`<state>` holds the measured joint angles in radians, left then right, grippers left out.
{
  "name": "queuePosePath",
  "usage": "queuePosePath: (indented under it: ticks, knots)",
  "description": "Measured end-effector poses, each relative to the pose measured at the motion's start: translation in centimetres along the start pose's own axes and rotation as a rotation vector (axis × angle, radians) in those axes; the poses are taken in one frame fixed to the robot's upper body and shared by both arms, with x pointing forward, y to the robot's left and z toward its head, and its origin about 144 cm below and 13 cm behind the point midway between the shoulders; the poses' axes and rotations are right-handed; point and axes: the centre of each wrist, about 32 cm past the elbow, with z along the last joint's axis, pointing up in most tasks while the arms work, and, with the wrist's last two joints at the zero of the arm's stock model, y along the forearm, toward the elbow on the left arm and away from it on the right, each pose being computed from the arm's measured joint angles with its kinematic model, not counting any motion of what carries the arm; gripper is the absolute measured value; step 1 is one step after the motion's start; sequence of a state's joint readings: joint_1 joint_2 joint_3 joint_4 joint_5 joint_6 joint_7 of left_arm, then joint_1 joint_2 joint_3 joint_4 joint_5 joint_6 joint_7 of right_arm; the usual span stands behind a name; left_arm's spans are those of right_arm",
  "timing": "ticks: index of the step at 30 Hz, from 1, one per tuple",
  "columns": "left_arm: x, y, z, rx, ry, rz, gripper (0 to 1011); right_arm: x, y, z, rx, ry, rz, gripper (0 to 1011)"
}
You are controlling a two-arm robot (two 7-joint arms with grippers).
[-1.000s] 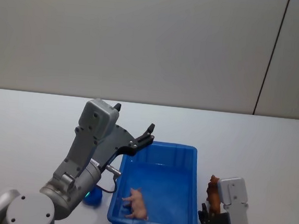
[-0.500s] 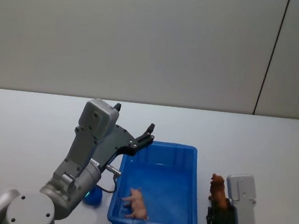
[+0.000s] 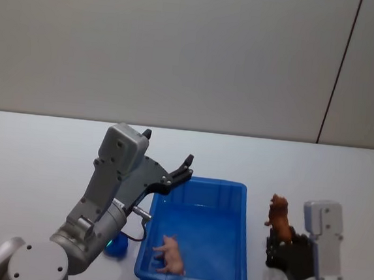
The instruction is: Pick up the two dolls from the table and place them into the box.
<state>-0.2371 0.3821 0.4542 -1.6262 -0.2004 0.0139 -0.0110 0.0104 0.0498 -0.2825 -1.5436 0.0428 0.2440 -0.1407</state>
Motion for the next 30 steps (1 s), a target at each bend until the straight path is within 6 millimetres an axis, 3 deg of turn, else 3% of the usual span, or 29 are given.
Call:
queuePosePath:
  ticks: [11,19,25,26,30]
  knots:
    - [0.0,0.0,0.0,0.0,0.0,0.0,1003,0.9,-0.4,2.7,0.075,0.007,0.124,306]
    - [0.0,0.0,0.0,0.0,0.0,0.0,1003,0.5,0.6,4.3,0.088,-0.019,0.235,307]
    - [0.0,0.0,0.0,0.0,0.0,0.0,1003,-0.3,1.7,4.9,0.071,-0.038,0.282,430]
    - [0.0,0.0,0.0,0.0,0.0,0.0,1003,-0.4,1.9,4.9,0.068,-0.04,0.286,503]
    - [0.0,0.0,0.0,0.0,0.0,0.0,1003,-1.0,2.6,5.0,0.055,-0.048,0.3,624]
